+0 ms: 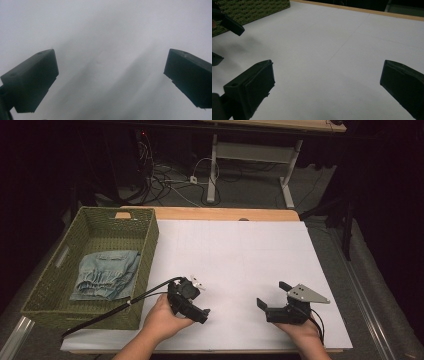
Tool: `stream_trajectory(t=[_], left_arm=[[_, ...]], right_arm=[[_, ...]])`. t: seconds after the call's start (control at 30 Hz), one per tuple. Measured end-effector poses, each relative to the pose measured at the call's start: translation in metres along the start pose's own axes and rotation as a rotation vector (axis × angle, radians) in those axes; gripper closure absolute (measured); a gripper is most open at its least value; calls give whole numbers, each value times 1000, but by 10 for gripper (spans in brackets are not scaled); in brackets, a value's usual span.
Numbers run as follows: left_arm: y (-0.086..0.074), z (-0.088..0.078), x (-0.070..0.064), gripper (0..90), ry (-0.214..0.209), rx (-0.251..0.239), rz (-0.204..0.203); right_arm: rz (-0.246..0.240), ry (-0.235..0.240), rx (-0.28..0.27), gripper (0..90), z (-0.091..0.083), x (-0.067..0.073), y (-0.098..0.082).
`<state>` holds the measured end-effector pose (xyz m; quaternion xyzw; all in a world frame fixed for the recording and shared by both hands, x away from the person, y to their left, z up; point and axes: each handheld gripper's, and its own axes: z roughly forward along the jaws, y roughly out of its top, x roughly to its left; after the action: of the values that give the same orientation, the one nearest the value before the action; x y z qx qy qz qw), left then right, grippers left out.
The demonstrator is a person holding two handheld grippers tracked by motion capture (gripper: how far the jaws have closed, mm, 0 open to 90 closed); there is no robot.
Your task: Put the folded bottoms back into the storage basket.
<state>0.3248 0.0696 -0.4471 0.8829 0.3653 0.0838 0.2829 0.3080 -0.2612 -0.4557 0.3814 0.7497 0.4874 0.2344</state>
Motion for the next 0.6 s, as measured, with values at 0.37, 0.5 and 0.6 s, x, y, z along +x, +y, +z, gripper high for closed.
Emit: stream_trajectory(t=[0.37, 0.5, 0.6], left_arm=[[-71, -26, -14, 0, -82, -409, 9], [-78, -25, -12, 0, -76, -394, 46], [-74, -26, -8, 0, -83, -438, -9]], right_arm=[[-12, -6, -87, 0, -21, 7, -2], [8, -29, -116, 0, -28, 5, -3], [23, -50, -129, 0, -30, 2, -4]])
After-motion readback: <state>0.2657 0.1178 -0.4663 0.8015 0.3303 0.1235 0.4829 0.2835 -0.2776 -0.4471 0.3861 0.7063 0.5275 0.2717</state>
